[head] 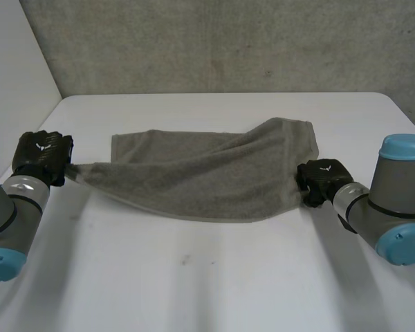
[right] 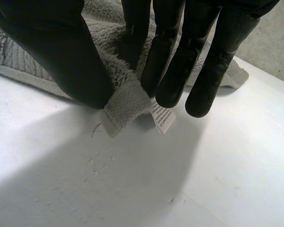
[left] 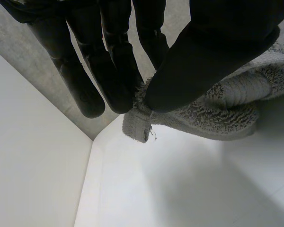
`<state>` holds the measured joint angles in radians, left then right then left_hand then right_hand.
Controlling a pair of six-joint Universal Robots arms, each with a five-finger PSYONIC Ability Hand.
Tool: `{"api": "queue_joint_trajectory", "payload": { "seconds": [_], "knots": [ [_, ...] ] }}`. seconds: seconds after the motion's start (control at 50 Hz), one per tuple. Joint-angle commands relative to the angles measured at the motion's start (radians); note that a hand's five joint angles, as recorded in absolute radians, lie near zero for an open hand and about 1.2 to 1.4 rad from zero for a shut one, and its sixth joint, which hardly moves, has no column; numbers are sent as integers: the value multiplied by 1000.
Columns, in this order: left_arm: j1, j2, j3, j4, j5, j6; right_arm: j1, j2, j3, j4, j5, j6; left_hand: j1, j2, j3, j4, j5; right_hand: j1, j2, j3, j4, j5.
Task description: Fold the laundry
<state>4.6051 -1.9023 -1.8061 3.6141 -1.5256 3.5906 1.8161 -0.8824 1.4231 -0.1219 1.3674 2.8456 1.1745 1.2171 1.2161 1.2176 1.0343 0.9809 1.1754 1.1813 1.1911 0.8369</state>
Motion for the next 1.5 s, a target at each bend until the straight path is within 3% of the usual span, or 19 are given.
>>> {"api": "queue_joint_trajectory", "payload": {
  "seconds": [0.02, 0.16, 0.24, 0.32, 0.34, 0.44, 0.5, 0.56, 0.6, 0.76, 0.92, 1.08, 1.3, 1.5],
  "knots": [
    [0, 2, -4, 0, 1, 0, -1, -17, -3, 8, -2, 0, 222, 179, 180, 179, 187, 415, 221, 215, 205, 385],
    [-37, 6, -5, -20, -4, 11, -9, -116, 16, 30, 2, -89, 222, 179, 180, 179, 187, 415, 221, 215, 205, 385],
    [-60, 19, -5, -71, -5, 14, -14, -217, 34, 141, 19, -257, 222, 179, 180, 179, 187, 415, 221, 215, 205, 385],
    [-75, 95, -4, -271, -4, 14, -21, -274, 48, 277, 30, -388, 222, 179, 180, 179, 187, 415, 221, 215, 205, 385],
    [-75, 95, -4, -272, -4, 14, -46, -295, 60, 345, 44, -443, 222, 179, 180, 179, 187, 415, 221, 215, 205, 385],
    [-97, 178, -28, -541, -2, 16, -139, -382, 126, 505, 99, -574, 222, 179, 180, 179, 187, 415, 221, 215, 205, 385],
    [-111, 203, -52, -583, -2, 20, -156, -472, 189, 585, 127, -642, 222, 179, 180, 179, 187, 415, 221, 215, 205, 385],
    [-143, 264, -94, -638, -2, 74, -162, -550, 247, 640, 127, -713, 222, 179, 180, 179, 187, 415, 221, 215, 205, 385],
    [-158, 327, -151, -669, -4, 167, -175, -586, 270, 651, 127, -746, 222, 179, 180, 179, 187, 415, 221, 215, 205, 385],
    [-169, 333, -180, -631, -7, 309, -239, -629, 309, 651, 125, -822, 222, 179, 180, 179, 187, 415, 221, 215, 205, 385],
    [-192, 64, 0, -480, -25, 293, -208, -415, 203, 495, 131, -744, 222, 179, 180, 179, 187, 415, 221, 215, 205, 385],
    [-198, -173, 273, -465, -67, 289, -158, -216, -15, 458, 164, -638, 222, 179, 180, 179, 187, 415, 221, 215, 205, 385],
    [-218, -403, 660, -431, -79, 292, -81, 8, -308, 360, 210, -594, 222, 179, 180, 179, 187, 415, 221, 215, 205, 385],
    [-218, -540, 818, -426, -76, 293, -50, 149, -473, 219, 263, -600, 222, 179, 180, 179, 187, 415, 221, 215, 205, 385]
  ]
}}
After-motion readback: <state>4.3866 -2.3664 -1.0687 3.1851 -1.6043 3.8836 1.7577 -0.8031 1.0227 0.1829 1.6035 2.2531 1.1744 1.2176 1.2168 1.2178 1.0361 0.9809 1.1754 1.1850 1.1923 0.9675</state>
